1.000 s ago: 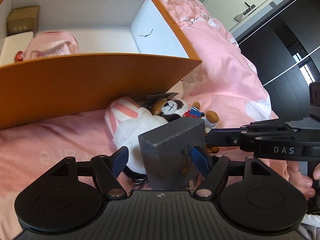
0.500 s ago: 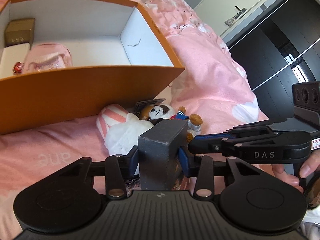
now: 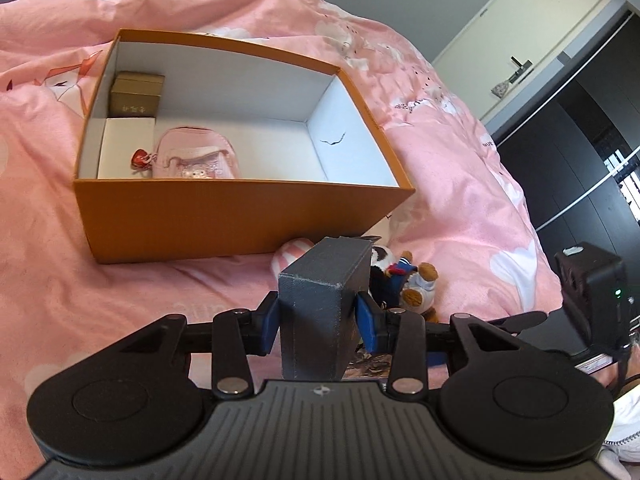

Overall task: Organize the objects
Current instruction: 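Lift the black phone case with the left tool while the right tool grasps the red card box, then carry both items over the orange box and lower the black case inside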

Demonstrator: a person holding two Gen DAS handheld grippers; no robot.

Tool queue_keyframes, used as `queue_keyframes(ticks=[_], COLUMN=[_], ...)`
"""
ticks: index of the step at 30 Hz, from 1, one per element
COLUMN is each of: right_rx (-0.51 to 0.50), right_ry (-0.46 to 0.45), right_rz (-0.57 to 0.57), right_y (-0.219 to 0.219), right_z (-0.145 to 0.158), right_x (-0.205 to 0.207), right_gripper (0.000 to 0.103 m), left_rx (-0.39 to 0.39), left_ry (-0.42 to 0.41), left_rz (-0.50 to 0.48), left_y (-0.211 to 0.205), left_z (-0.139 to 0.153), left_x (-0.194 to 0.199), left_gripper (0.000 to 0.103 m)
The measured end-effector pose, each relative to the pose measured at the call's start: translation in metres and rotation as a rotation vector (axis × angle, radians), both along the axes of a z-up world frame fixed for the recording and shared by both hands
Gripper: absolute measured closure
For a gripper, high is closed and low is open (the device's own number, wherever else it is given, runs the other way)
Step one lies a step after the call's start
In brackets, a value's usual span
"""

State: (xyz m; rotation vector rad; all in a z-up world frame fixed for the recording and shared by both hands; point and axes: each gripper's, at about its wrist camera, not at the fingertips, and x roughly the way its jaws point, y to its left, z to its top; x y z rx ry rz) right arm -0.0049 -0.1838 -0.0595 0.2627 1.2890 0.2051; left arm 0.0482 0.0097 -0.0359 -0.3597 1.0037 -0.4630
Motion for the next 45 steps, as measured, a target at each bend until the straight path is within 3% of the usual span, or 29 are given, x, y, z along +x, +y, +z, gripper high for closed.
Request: queue_keyframes(ticks=[5,7,16,25,30,35,45], right_rx=[-0.005,-0.045,-0.043,-0.019,-0.011,0.052,0.041], right_ry=[0.032,0.019,-0.067,0.006,-0.030,-0.114,-0.377], right_rz=[0.007,0.013,-0.024,-0.096,-0.077,-0.048,-0.061], right_y=[0.005,0.008,0.008,0.011,0.007,0.001,-0.014], right_z=[-0.013,-0.011,-0.005,-0.028,-0.005,0.040,0.121], right_x=[0.002,0.002,0.022,0.032,0.030,0.030,0.067], right_gripper=[0.031,0.043,0.043,0.043,0.044,0.044,0.044], left_rx=[0.011,0.013,0.036,0.058,0.027,0.007,0.109], left_ry=[0.005,0.005,0.032,0.026,0.000,-0.064,-0.174], left_rz=[0.007,0.011,0.048,0.052,0.034,0.029,0.047], left_y=[0.003,0.004,0.010,0.012,0.016,0.022,0.026], left_z=[-0.004,-0.004,-0.013,-0.013,0.002,0.033,0.083], left_x=[-0.002,-0.002,0.000,-0.001,0.000,0.005,0.054], left_gripper=[0.058,0.058,0.058,0.058,0.058,0.058,0.058])
